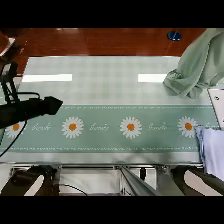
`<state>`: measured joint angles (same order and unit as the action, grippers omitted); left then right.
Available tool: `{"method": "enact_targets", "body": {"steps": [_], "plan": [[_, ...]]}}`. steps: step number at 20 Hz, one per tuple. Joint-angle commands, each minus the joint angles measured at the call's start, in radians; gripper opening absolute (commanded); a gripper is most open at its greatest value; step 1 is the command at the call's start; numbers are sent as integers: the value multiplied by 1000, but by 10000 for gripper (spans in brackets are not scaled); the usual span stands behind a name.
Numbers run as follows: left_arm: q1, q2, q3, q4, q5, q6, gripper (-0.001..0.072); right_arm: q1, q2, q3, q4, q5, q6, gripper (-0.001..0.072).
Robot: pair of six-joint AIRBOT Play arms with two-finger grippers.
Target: Fold the shirts.
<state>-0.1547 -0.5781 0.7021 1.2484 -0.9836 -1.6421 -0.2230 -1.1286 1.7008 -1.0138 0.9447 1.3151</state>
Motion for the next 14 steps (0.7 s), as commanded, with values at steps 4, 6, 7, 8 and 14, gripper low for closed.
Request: {"method": "enact_targets", "body": {"steps": [4, 6, 7, 8, 14], "plan": [[-6, 65, -80, -34, 14, -6, 506, 171, 60, 323, -10, 119, 10, 19], [-6, 64, -80, -34, 15, -6, 506, 225, 70, 349, -8, 175, 16, 19], [-6, 64, -80, -34, 15, -6, 506, 261, 71, 349, -8, 236, 17, 19], [-6, 64, -80, -34, 15, -6, 506, 306, 70, 338, -8, 313, 17, 19], [-6, 64, -80, -34, 15, -6, 506, 642, 70, -100, -9, 305, 37, 19]]}}
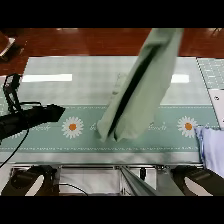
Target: Fold the shirts.
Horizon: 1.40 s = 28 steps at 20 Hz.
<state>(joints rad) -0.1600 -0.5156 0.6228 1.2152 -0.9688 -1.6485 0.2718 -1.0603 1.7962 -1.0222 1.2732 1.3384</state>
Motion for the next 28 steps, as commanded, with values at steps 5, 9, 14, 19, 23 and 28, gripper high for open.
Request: {"method": "enact_targets", "body": {"steps": [5, 9, 14, 19, 23, 28], "plan": [[-7, -3, -1, -37, 0, 1, 506, 320, 2, -711, 0, -391, 116, 19], [-50, -5, -8, -46, 1, 1, 507, 336, -47, -925, 4, -554, 229, 20], [-204, -100, -47, -151, 1, 1, 507, 287, -113, -872, 83, -509, 161, 412], [-404, -325, -49, -245, 164, 7, 507, -143, 51, -777, -6, -425, 178, 408], [-482, -526, -41, -476, 373, 161, 507, -478, 105, -816, -110, -199, 162, 407], [-497, -750, 55, -752, 333, 428, 507, -600, 104, -991, -116, -161, 116, 406]]}}
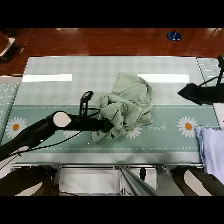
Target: Fold the shirts.
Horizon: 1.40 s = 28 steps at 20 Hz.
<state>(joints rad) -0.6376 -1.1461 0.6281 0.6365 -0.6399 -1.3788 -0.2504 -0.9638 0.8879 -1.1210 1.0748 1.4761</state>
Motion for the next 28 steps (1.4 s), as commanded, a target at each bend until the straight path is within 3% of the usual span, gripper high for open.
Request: {"method": "enact_targets", "body": {"steps": [1, 7, 8, 9, 10, 16, 24, 25, 27, 28], "plan": [[-28, -157, 81, -182, 1, 165, 507, -74, 6, -114, -2, 22, -23, 407], [-34, -322, 244, -181, -52, 164, 504, -10, -82, -187, 101, -34, -69, 406], [-31, -336, 265, -181, -69, 164, 398, 23, -111, -187, 102, -58, -71, 406], [-28, -341, 278, -181, -89, 177, 106, 54, -139, -187, 102, -92, -71, 406], [-25, -339, 290, -181, -108, 215, 22, 79, -169, -184, 110, -132, -71, 406], [51, -298, 335, -180, -248, 241, 23, 105, -449, 16, 217, -183, -91, 406], [77, -294, 335, -181, -267, 241, 23, 105, -778, 292, 364, -24, -152, 396], [79, -294, 335, -181, -267, 241, 23, 105, -798, 312, 377, 2, -159, 333], [85, -291, 338, -181, -267, 241, 23, 105, -809, 339, 409, 45, -228, 54], [99, -284, 344, -181, -269, 242, 23, 104, -806, 364, 418, 85, -266, 20]]}}
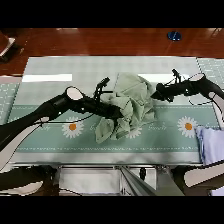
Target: Fold the shirts.
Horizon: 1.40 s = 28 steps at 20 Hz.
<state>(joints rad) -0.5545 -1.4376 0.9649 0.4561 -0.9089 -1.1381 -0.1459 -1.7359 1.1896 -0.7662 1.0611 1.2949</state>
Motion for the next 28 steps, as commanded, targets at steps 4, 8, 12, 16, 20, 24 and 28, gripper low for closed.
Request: {"method": "enact_targets", "body": {"steps": [4, 8, 12, 16, 20, 24, 28], "plan": [[150, 113, 126, 0, -1, 1, 23, 0, 85, 223, 45, 179, -100, 19], [317, 277, 341, 0, -2, 0, 22, -1, 344, 463, 31, 129, -98, 19], [479, 461, 517, 0, -2, 1, 22, -1, 629, 633, -159, 97, -56, 19], [681, 672, 558, 21, -10, 0, 22, -1, 909, 648, -419, 136, 18, 19], [838, 853, 558, 218, -149, -60, 22, 0, 1082, 647, -549, 260, 91, 19], [871, 978, 531, 317, -296, -101, 22, -1, 1149, 644, -514, 420, 125, 19], [871, 1048, 346, 319, -393, -148, 22, -1, 1186, 478, -399, 491, 130, 19]]}}
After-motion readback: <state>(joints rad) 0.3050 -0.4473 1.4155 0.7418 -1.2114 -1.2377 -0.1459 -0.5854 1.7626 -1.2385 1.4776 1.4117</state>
